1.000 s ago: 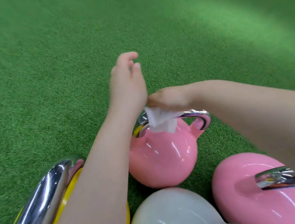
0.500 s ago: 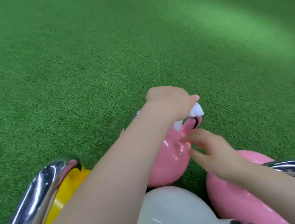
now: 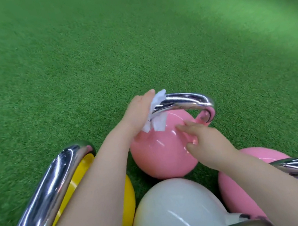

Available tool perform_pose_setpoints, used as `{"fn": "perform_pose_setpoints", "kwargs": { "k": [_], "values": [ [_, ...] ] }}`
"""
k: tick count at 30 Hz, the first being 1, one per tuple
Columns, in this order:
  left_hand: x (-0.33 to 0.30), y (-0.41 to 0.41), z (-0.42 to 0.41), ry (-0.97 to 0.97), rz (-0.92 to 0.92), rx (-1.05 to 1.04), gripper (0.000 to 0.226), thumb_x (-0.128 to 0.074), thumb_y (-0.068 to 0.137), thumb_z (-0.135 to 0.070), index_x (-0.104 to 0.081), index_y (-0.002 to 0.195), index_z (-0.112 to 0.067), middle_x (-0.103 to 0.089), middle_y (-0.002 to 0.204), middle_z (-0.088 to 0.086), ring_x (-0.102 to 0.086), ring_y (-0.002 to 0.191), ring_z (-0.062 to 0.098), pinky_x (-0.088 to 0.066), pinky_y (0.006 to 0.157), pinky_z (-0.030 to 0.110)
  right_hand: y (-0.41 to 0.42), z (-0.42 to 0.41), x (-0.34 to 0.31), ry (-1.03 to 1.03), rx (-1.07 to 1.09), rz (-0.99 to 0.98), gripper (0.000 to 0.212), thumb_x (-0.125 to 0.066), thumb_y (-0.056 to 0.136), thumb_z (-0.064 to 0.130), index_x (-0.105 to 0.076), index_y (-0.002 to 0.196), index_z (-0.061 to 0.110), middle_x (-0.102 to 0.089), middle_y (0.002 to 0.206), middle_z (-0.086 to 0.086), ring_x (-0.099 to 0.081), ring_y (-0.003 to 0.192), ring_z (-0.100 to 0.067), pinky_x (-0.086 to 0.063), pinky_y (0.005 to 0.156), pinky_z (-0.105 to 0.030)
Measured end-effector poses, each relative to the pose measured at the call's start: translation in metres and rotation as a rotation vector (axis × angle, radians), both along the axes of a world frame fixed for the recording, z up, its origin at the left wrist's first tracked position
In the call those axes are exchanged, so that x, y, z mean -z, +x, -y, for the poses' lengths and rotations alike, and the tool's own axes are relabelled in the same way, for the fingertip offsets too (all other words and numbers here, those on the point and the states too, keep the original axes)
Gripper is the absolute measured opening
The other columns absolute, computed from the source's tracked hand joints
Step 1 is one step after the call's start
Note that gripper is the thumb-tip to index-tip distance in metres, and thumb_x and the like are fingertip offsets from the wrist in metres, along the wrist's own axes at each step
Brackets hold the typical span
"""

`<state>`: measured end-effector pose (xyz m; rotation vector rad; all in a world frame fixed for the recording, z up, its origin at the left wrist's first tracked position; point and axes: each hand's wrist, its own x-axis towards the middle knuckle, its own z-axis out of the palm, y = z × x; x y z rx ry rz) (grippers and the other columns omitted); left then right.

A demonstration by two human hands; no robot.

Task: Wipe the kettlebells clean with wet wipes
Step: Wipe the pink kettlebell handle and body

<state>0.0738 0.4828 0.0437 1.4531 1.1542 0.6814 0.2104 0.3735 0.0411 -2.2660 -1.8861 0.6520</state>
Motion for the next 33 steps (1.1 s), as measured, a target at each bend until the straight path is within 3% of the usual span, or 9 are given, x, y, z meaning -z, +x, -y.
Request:
{"fn": "perform_pose_setpoints", "kwargs": {
  "k": [2,4,6,10,14,20,25,29,33],
  "values": [
    [0.018,0.001,0.004,-0.054,0.124,-0.096,0.038,-0.034,0.100,-0.033,-0.048,0.068,-0.018,-0.045,0.066,0.000,-0.042,0.061,0.011,-0.039,0.061,0.018,0.000,0.001,-0.001,-0.014,0.004,-0.003,0.060,-0.050,0.088,0.011,-0.037,0.141,0.036,-0.025,0.154,0.005,-0.028,0.140,-0.013,-0.023,0.106,-0.019],
    [0.035,0.003,0.010,-0.117,0.229,-0.244,0.040,-0.039,0.088,-0.048,-0.058,0.084,-0.013,-0.054,0.084,0.006,-0.050,0.078,0.017,-0.040,0.082,0.028,-0.001,0.001,-0.002,-0.024,0.006,-0.003,0.060,-0.049,0.088,0.011,-0.036,0.141,0.037,-0.024,0.155,0.006,-0.028,0.140,-0.014,-0.025,0.107,-0.022],
    [0.045,0.007,0.015,-0.142,0.327,-0.410,0.033,-0.042,0.087,-0.047,-0.054,0.079,-0.017,-0.051,0.086,0.005,-0.046,0.080,0.015,-0.036,0.085,0.031,-0.002,0.001,-0.002,-0.036,0.014,-0.004,0.061,-0.049,0.089,0.011,-0.035,0.142,0.037,-0.023,0.155,0.006,-0.028,0.140,-0.016,-0.026,0.109,-0.025],
    [0.045,0.012,0.036,0.008,0.221,-0.519,0.033,-0.025,0.102,-0.010,-0.057,0.093,-0.010,-0.046,0.098,0.002,-0.043,0.092,0.014,-0.031,0.081,0.026,-0.005,0.002,-0.003,-0.038,0.031,0.000,0.061,-0.049,0.088,0.011,-0.034,0.143,0.035,-0.022,0.156,0.004,-0.029,0.140,-0.017,-0.029,0.109,-0.029],
    [0.072,0.013,0.045,0.098,0.186,-0.545,0.040,-0.021,0.102,-0.014,-0.049,0.124,0.003,-0.053,0.126,0.018,-0.047,0.120,0.028,-0.031,0.101,0.028,-0.008,0.002,-0.003,-0.035,0.034,0.035,0.062,-0.049,0.087,0.014,-0.033,0.143,0.035,-0.023,0.155,0.004,-0.034,0.137,-0.017,-0.034,0.106,-0.030],
    [0.085,-0.001,0.066,0.301,-0.031,-0.390,0.042,-0.034,0.099,-0.008,-0.036,0.140,-0.006,-0.051,0.128,0.008,-0.046,0.118,0.019,-0.029,0.093,0.015,-0.012,-0.001,-0.007,-0.057,0.032,0.089,0.061,-0.049,0.088,0.019,-0.032,0.144,0.035,-0.022,0.156,0.004,-0.034,0.137,-0.020,-0.037,0.102,-0.032],
    [0.084,-0.007,0.059,0.248,-0.115,-0.434,0.024,-0.062,0.084,-0.005,-0.060,0.107,-0.004,-0.048,0.085,-0.001,-0.050,0.085,0.024,-0.030,0.063,0.016,-0.014,0.000,-0.008,-0.056,0.042,0.104,0.062,-0.049,0.087,0.020,-0.031,0.144,0.034,-0.022,0.156,0.005,-0.036,0.136,-0.021,-0.040,0.100,-0.035],
    [0.079,0.008,0.048,0.281,-0.128,-0.514,0.025,-0.070,0.079,-0.014,-0.055,0.098,-0.005,-0.044,0.091,0.000,-0.045,0.089,0.021,-0.032,0.075,0.025,-0.014,-0.001,-0.007,-0.054,0.045,0.111,0.063,-0.049,0.087,0.021,-0.030,0.145,0.034,-0.022,0.156,0.004,-0.035,0.136,-0.021,-0.039,0.101,-0.034],
    [0.069,0.025,0.037,0.159,-0.063,-0.661,0.024,-0.066,0.075,-0.008,-0.044,0.081,-0.015,-0.044,0.086,0.000,-0.046,0.087,0.024,-0.024,0.065,0.025,-0.014,0.000,-0.006,-0.065,0.031,0.113,0.064,-0.049,0.087,0.021,-0.027,0.146,0.034,-0.020,0.156,0.004,-0.034,0.137,-0.021,-0.039,0.102,-0.035]
  ]
}}
